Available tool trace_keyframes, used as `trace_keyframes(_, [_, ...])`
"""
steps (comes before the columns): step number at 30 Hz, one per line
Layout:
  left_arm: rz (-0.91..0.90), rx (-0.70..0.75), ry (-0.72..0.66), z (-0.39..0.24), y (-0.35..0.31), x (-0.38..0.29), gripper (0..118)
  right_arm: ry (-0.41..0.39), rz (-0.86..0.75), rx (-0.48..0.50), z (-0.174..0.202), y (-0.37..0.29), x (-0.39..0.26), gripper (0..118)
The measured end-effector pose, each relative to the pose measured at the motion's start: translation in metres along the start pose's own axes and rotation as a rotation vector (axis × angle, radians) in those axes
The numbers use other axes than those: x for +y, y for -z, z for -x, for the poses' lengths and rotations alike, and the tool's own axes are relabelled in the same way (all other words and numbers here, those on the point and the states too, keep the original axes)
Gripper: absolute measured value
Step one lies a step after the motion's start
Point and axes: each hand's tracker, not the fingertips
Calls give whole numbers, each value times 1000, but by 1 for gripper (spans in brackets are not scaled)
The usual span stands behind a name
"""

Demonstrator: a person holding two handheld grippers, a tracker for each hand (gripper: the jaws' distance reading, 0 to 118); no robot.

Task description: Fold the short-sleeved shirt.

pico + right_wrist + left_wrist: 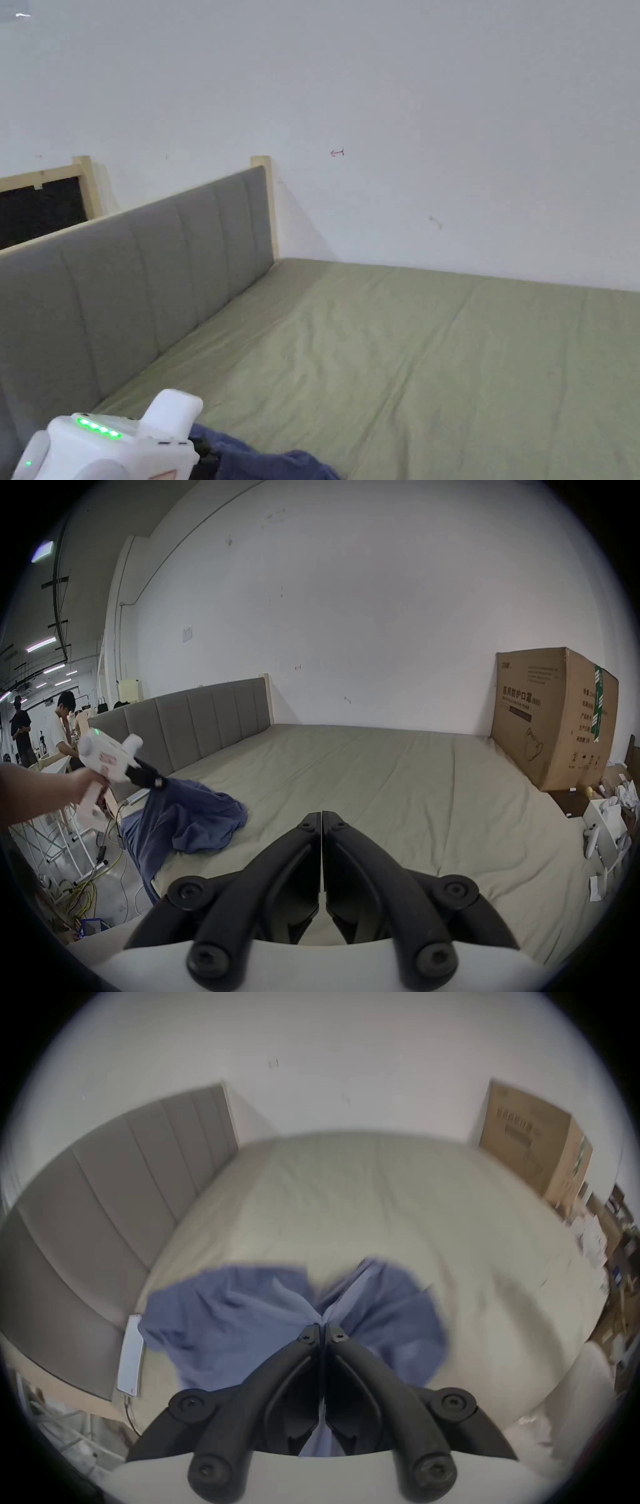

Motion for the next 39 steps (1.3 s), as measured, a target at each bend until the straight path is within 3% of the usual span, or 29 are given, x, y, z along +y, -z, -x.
trace_keyframes(7, [-391, -145, 140, -88, -129, 111, 0, 66, -67, -30, -23, -29, 12, 1])
trace_keyframes(14, [-464, -458, 175, -220, -165, 188, 0, 101, -145, -85, -51, -72, 22, 1])
trace_keyframes(18, [-331, -525, 246, -300, -116, 188, 0, 133, -171, -149, -76, -94, 20, 1])
trace_keyframes(21, [-126, -614, 250, -356, -35, 157, 0, 163, -161, -200, -96, -102, 9, 1])
trace_keyframes(24, [64, -595, 204, -393, 61, 101, 0, 197, -101, -250, -113, -103, -8, 1])
trace_keyframes(25, [118, -609, 167, -398, 88, 78, 3, 205, -83, -261, -117, -103, -14, 1])
trace_keyframes(26, [152, -630, 123, -401, 112, 54, 17, 207, -68, -268, -121, -102, -20, 1])
trace_keyframes(27, [196, -634, 95, -401, 127, 37, 48, 201, -51, -275, -124, -101, -25, 1])
trace_keyframes(28, [238, -608, 59, -400, 139, 22, 91, 193, -33, -284, -125, -101, -30, 1])
trace_keyframes(29, [281, -592, 44, -397, 145, 7, 118, 189, -20, -288, -126, -99, -34, 1])
trace_keyframes(31, [244, -596, -31, -381, 144, -11, 107, 190, 6, -281, -127, -96, -39, 1])
trace_keyframes(34, [252, -572, -43, -360, 128, 1, 108, 192, 24, -278, -123, -88, -42, 1])
trace_keyframes(39, [-55, -475, -19, -306, 47, 39, 110, 190, -14, -238, -110, -82, -27, 1])
